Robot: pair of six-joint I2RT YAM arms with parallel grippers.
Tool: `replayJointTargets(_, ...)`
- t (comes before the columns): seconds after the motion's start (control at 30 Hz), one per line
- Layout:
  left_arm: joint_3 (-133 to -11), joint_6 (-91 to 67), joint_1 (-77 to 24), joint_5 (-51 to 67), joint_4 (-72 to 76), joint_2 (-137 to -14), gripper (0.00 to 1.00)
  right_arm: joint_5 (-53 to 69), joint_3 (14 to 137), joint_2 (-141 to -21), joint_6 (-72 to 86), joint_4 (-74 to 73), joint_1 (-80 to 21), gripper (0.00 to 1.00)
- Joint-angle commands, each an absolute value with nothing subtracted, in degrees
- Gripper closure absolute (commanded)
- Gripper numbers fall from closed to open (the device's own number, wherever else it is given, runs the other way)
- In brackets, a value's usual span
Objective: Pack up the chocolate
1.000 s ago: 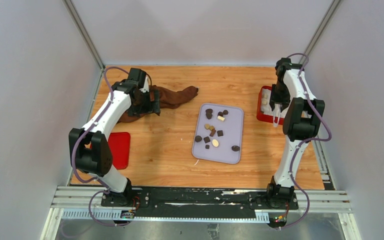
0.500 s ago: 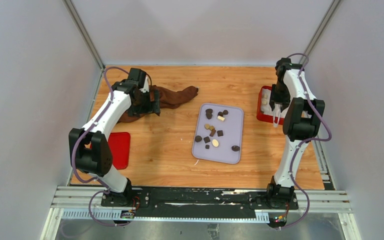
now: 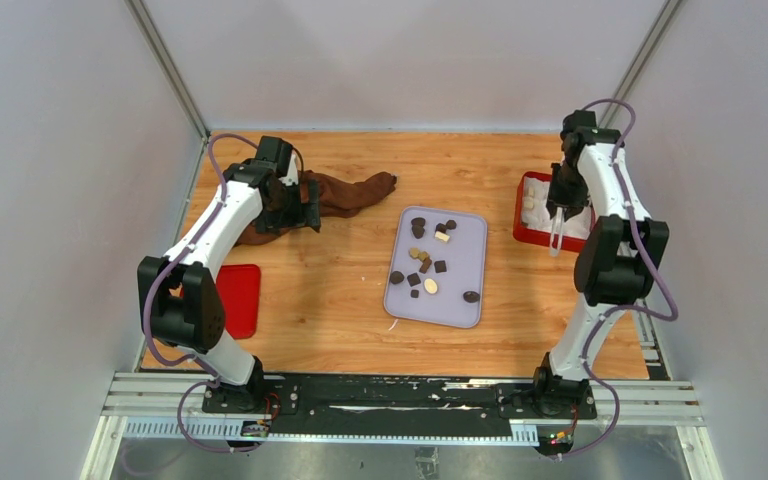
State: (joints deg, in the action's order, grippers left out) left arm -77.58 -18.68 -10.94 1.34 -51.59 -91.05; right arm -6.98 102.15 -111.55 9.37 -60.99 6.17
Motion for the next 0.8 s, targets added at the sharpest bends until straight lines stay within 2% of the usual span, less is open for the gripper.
replayJointTargets(0.0,-78.66,-18.76,-10.72,2.07,-52.13,-90.16,0.00,-6.30,97.04,-104.12,9.27,-61.55,4.45,0.97)
replayJointTargets(0.13,-78.62,-18.80,-10.72,2.14,-52.12,-90.15,0.00,-6.07,93.17,-99.66,9.01,-61.71,4.04,0.96)
replayJointTargets(0.23,-78.58,-18.81,-10.72,2.43,-52.12,-90.10,0.00,-4.61,91.72,-96.71,8.60,-62.48,3.89,1.00)
replayJointTargets(0.4,-78.08,-18.90,-10.72,2.14,-52.12,-89.32,0.00,1.88,87.31,-91.45,8.17,-64.64,0.40,1.00)
replayJointTargets(0.67,-75.92,-19.05,-10.72,1.16,-52.12,-86.91,0.00,4.59,74.85,-83.22,12.02,-70.22,-17.97,1.00)
replayJointTargets(0.77,-74.83,-19.14,-10.72,0.84,-52.12,-85.87,0.00,6.48,69.75,-79.02,15.33,-72.72,-23.58,0.93)
